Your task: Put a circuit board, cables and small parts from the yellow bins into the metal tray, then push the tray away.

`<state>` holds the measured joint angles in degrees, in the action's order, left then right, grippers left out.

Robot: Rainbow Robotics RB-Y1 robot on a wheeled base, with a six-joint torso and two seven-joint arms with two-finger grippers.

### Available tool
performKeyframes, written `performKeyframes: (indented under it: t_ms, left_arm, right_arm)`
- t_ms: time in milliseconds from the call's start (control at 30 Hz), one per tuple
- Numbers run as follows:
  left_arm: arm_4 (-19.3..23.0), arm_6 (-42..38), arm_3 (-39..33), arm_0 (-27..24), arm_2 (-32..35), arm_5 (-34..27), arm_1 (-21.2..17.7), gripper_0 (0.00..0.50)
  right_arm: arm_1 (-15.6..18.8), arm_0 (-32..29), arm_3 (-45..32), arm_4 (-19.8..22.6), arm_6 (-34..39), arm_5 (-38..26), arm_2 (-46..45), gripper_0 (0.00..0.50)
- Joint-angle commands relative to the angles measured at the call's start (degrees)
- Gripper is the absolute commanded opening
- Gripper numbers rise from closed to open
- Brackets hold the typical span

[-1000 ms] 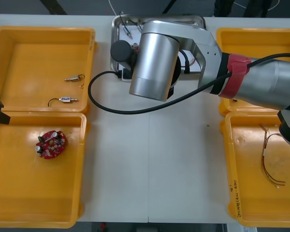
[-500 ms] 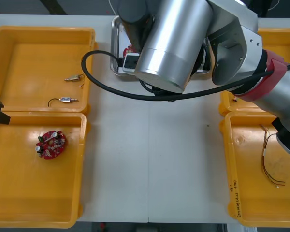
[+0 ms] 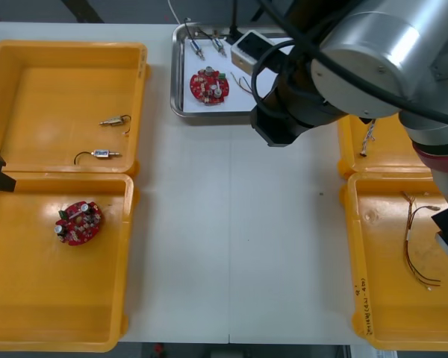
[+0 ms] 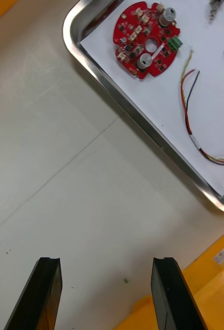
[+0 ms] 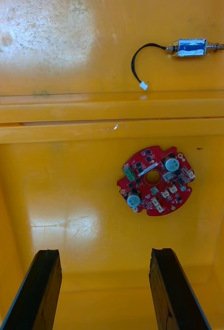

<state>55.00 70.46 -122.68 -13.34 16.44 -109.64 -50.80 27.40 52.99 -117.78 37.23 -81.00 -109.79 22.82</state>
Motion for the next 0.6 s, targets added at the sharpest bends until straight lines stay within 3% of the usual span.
performKeyframes:
  t_ms: [33,267,600]
  left_arm:
    - [0.5,1.6,-1.7,0.9,1.6,-0.4,-2.6,0.5]
    - [0.5,1.6,-1.7,0.9,1.6,-0.4,-2.6,0.5]
    - [0.5,1.6,-1.7,0.9,1.6,-0.4,-2.6,0.5]
  right_arm:
    - [2.8,-4.9,-5.1,2.7,4.4,-0.2,-8.4,0.5]
    - [7.4,-11.5,-8.6,7.6,10.8,-0.2,-17.8,0.5]
    - [13.0,-23.3,-10.5,14.0,12.1,-0.2,-33.6,0.5]
